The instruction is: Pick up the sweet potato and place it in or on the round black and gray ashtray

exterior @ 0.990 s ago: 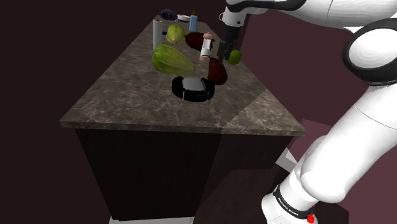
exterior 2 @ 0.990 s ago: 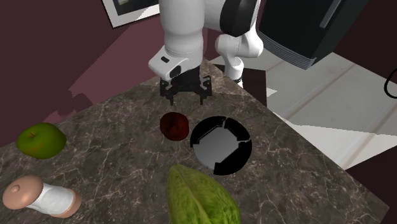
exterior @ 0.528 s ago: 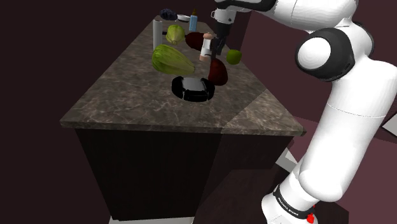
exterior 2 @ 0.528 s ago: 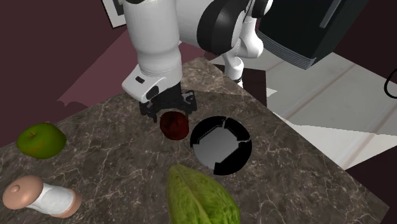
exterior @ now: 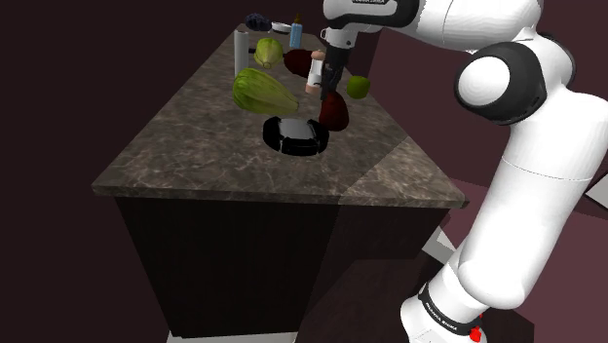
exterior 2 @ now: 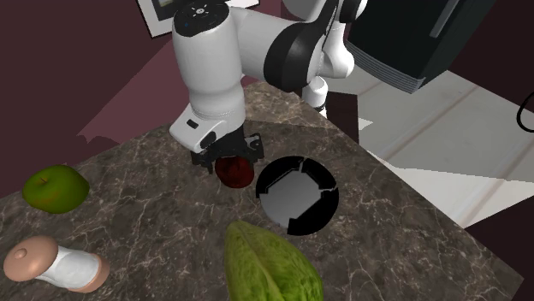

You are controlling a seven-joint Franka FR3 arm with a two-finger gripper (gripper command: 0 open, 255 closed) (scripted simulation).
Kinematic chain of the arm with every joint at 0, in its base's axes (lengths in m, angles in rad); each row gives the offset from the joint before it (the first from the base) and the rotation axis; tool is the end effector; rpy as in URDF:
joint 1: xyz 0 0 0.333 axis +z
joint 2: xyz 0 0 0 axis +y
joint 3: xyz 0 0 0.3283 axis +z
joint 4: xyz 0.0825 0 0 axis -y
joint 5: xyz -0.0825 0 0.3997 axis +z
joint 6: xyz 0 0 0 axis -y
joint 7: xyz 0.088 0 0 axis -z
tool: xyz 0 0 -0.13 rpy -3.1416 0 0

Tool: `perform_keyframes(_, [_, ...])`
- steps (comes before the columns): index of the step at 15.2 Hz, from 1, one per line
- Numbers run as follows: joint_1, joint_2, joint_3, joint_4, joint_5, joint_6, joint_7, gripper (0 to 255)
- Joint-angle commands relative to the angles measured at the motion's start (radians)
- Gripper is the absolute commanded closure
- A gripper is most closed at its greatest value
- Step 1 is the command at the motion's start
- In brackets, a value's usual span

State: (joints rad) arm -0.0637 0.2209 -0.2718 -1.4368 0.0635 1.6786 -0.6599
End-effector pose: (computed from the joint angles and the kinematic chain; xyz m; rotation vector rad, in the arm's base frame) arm 0.6188 -0.1893 0.5591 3.0900 0.5076 0.0431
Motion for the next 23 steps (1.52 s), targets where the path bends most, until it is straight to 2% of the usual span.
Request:
perform_keyframes(1, [0.000,0.000,0.000,-0.002,0.000,0.002,0.000,0])
perform_keyframes(6, [0.000,0.000,0.000,-0.002,0.000,0.002,0.000,0])
perform_keyframes(7, [0.000,0.000,0.000,-0.002,0.000,0.002,0.000,255])
perform_keyframes(16, [0.000,0.000,0.000,-0.002,0.000,0.002,0.000,255])
perform_keyframes(23, [-0.009,0.027,-0.002,0.131,0.007,-0.104,-0.002,255])
